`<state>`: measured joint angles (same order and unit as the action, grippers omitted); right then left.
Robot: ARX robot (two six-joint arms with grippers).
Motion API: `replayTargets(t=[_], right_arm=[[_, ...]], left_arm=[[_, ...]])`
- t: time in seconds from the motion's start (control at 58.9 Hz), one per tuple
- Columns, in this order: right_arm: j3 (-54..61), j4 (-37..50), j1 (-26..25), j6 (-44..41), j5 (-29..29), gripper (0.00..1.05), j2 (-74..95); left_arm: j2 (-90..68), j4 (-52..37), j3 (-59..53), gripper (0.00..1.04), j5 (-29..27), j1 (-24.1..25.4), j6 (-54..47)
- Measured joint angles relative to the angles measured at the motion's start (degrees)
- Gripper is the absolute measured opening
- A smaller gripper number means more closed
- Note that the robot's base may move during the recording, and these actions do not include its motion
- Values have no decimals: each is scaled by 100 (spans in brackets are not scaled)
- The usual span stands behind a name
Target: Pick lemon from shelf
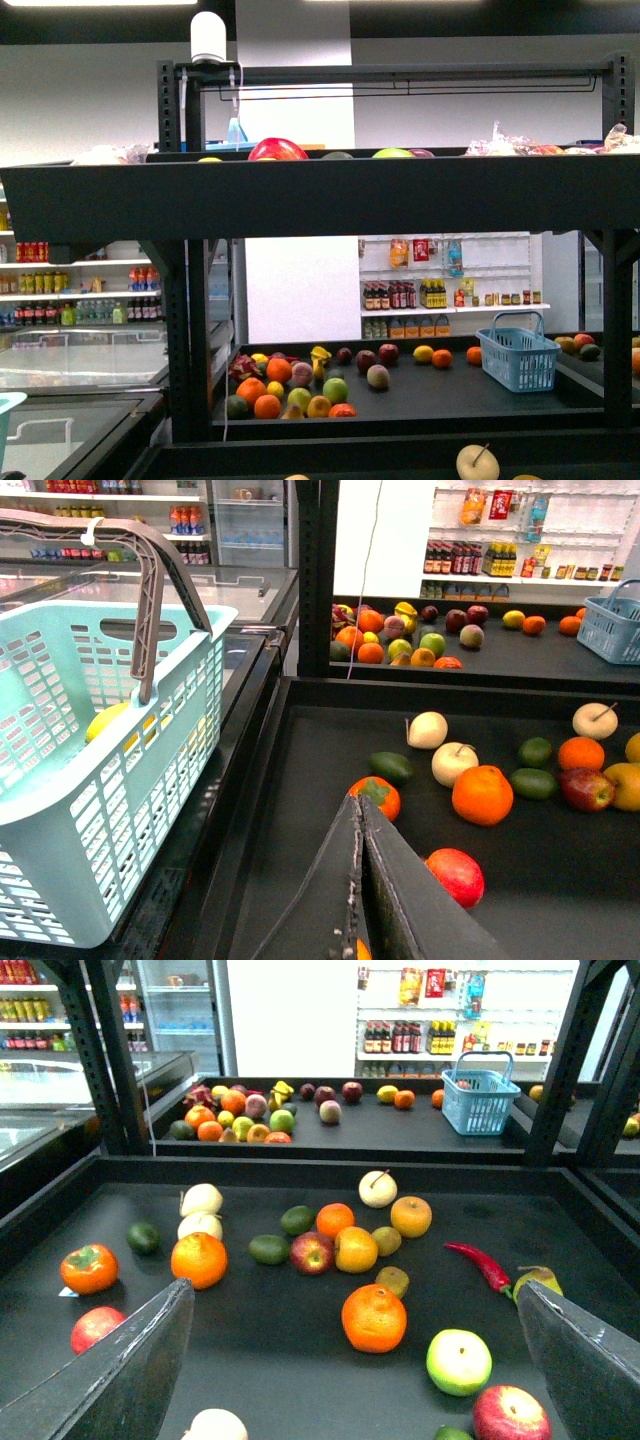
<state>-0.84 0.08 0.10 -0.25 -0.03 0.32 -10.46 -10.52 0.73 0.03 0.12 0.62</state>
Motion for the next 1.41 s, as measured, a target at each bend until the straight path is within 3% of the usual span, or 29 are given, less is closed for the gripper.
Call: replayTargets(t=[0.102, 0.339, 0.509, 0.611, 0.798, 1.408], right_arm=[[0, 0, 0, 2, 0, 97, 0], [0, 0, 0, 2, 0, 97, -4], [0, 0, 0, 0, -2, 97, -4], [0, 0, 0, 0, 0, 97, -4], [0, 0, 0, 2, 0, 97, -4], [0, 0, 0, 2, 0, 97, -4]], left_arm=[[872, 986, 2, 3, -4, 0, -2], [1010, 1043, 2, 3, -4, 0, 2], [1010, 1045, 2, 36, -4, 0, -2], [1010, 1045, 2, 64, -4, 0, -2], [1010, 1045, 2, 98, -4, 0, -7], [1010, 1045, 2, 97, -4, -2, -13]])
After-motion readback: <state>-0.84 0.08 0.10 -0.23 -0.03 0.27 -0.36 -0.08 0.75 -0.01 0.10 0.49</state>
